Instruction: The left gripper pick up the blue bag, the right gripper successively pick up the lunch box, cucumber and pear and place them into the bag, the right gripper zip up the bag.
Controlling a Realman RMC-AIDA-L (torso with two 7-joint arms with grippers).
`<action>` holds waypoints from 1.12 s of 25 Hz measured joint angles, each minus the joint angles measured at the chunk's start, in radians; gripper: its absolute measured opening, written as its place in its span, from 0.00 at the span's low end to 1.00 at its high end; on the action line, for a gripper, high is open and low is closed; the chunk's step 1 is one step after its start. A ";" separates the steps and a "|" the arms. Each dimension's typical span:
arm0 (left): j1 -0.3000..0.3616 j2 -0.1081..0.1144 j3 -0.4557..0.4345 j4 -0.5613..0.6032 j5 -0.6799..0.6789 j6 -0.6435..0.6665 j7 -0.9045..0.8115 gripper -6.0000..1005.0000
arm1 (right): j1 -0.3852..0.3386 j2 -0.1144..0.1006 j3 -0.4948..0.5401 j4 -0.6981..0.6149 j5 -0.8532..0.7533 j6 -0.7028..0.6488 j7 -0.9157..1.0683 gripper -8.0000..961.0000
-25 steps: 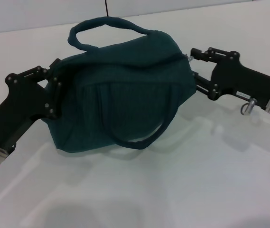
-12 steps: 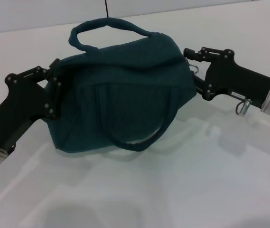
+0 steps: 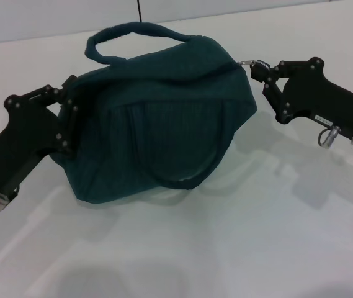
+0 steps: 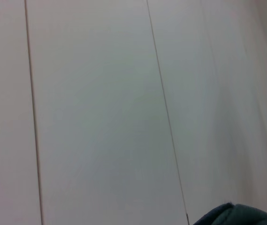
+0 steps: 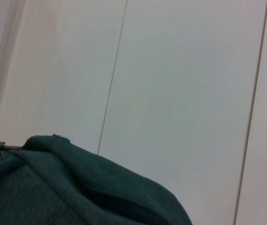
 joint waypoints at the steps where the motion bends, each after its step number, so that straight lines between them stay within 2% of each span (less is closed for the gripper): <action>1: 0.000 0.000 0.000 0.001 -0.002 0.001 -0.003 0.08 | 0.000 0.001 0.001 0.000 0.000 0.002 0.000 0.07; 3: -0.001 0.002 0.000 0.009 -0.010 0.004 -0.019 0.08 | 0.000 0.002 0.003 0.001 0.001 0.004 -0.001 0.02; 10: -0.006 0.006 0.000 0.004 -0.017 0.048 -0.138 0.08 | -0.014 0.023 0.089 0.015 -0.003 0.016 -0.001 0.02; 23: -0.007 0.011 0.008 -0.001 -0.006 0.095 -0.213 0.08 | -0.043 0.022 0.095 0.029 -0.004 0.009 -0.001 0.02; 28: -0.015 0.011 0.008 -0.005 0.020 0.104 -0.278 0.08 | -0.049 0.023 0.091 0.024 -0.004 -0.033 -0.001 0.02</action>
